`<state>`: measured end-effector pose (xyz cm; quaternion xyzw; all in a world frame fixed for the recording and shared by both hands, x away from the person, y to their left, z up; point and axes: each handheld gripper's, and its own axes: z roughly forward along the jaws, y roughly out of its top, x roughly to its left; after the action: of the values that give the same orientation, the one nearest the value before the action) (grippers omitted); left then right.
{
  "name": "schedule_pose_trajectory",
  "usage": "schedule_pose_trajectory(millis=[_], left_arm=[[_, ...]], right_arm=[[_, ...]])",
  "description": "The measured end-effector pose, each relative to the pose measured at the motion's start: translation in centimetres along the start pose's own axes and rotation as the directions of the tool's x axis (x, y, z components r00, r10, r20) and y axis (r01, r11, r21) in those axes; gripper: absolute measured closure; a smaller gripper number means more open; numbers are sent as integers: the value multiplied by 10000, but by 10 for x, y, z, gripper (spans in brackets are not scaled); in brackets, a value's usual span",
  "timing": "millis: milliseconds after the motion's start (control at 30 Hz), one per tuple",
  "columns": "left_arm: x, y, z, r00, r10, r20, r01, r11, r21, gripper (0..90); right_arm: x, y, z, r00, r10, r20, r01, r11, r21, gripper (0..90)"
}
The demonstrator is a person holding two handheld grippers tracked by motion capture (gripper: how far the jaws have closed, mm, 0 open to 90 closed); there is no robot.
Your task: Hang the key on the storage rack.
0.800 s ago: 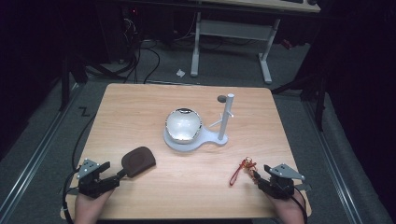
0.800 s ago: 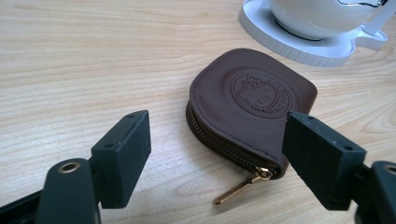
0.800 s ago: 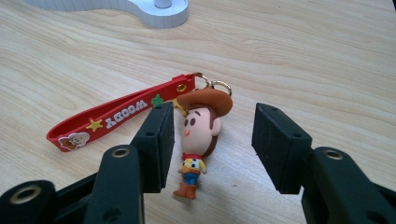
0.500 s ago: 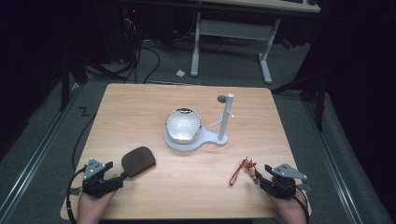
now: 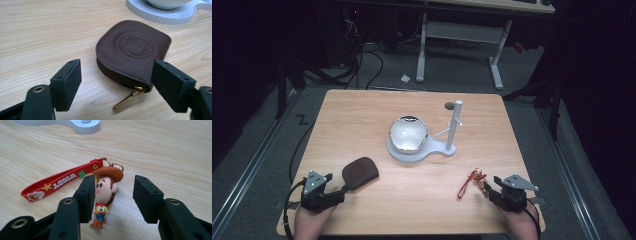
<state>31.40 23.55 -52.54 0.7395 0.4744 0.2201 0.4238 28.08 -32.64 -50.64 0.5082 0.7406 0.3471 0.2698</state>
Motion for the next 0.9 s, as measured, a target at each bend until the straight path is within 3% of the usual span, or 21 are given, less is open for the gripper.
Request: schedule_pose_trajectory(millis=[200, 467, 700, 900], left_arm=[[-1, 3, 3, 9999, 87, 119, -87, 10000, -9, 229], [-1, 4, 1, 9992, 99, 389, -88, 9996, -285, 234], [4, 5, 1, 9995, 177, 280, -168, 9993, -322, 237], [9, 5, -1, 9995, 1, 300, 11, 9992, -404, 238]], right_arm=[[-3, 2, -2, 9993, 357, 59, -358, 9991, 204, 554], [-5, 8, 2, 9994, 329, 130, -338, 9966, 745, 523], [-4, 8, 7, 9991, 310, 275, -343, 9907, 1313, 488], [-4, 11, 8, 9994, 332, -64, -318, 9864, 1615, 481]])
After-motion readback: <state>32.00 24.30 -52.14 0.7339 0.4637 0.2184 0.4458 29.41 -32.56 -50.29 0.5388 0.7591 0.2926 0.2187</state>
